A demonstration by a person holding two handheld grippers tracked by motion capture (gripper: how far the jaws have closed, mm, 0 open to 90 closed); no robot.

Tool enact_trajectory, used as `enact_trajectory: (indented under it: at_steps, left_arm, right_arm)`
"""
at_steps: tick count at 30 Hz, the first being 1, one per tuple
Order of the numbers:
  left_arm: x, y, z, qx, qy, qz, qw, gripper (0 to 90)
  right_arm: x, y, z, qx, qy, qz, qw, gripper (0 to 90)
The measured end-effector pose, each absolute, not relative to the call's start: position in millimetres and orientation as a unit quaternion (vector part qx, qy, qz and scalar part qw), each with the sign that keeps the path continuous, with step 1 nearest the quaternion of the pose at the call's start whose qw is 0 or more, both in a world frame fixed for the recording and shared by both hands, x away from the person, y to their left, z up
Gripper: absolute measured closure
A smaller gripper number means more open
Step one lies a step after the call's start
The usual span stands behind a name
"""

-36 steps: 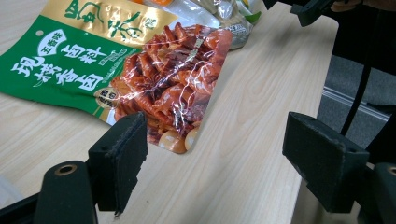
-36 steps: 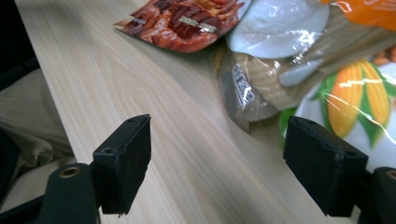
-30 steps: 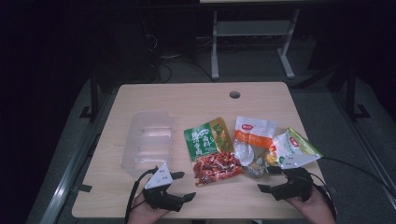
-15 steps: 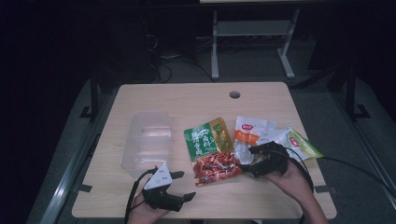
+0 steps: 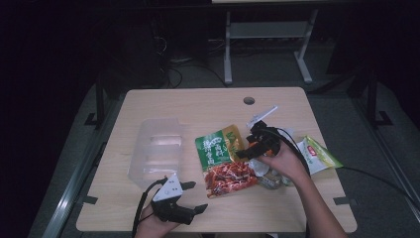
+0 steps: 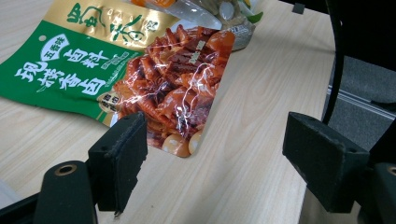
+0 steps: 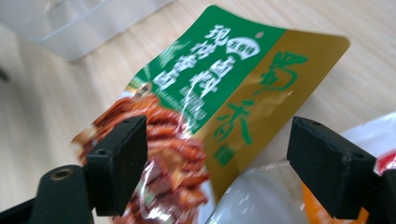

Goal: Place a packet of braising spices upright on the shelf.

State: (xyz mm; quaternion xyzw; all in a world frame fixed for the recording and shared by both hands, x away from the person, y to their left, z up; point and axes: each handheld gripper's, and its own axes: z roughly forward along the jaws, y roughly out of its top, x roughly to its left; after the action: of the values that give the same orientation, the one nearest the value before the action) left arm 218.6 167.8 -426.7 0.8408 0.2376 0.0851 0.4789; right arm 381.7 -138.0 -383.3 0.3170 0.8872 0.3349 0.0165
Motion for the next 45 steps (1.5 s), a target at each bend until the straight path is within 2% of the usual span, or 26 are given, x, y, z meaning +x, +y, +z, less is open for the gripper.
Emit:
enact_trajectory:
  at_steps: [12,21,25,27,28,30,31,33,35,41,45]
  left_arm:
    - [218,168,-426,0.841,0.236,0.085,0.479,21.7]
    - [218,165,-428,0.843,0.233,0.083,0.478,21.7]
    - [219,165,-428,0.843,0.233,0.080,0.479,21.7]
    - [219,165,-428,0.843,0.233,0.080,0.478,21.7]
    - [219,165,-428,0.843,0.233,0.081,0.478,21.7]
    - [219,164,-428,0.843,0.233,0.081,0.477,21.7]
    - [219,164,-428,0.843,0.234,0.082,0.478,21.7]
    - [219,165,-428,0.842,0.236,0.081,0.478,21.8]
    - [220,165,-428,0.843,0.236,0.082,0.476,21.8]
    - [223,165,-429,0.839,0.244,0.077,0.479,21.7]
    - [223,162,-428,0.837,0.250,0.074,0.481,21.8]
  right_arm:
    - [428,-125,-404,0.352,0.888,0.295,0.010,23.5]
    - [444,-119,-424,0.372,0.890,0.263,-0.006,32.9]
    - [446,-114,-430,0.364,0.896,0.254,-0.023,48.5]
    - [445,-113,-430,0.358,0.897,0.256,-0.026,50.2]
    - [445,-111,-430,0.357,0.899,0.255,-0.021,55.1]
    - [444,-110,-428,0.355,0.896,0.265,-0.029,73.3]
    - [444,-110,-427,0.353,0.896,0.267,-0.031,78.5]
    - [444,-110,-427,0.352,0.896,0.270,-0.033,81.9]
    - [442,-113,-422,0.349,0.889,0.293,-0.047,89.0]
    - [432,-114,-408,0.331,0.890,0.309,-0.042,89.5]
    - [413,-118,-389,0.308,0.882,0.357,-0.024,89.6]
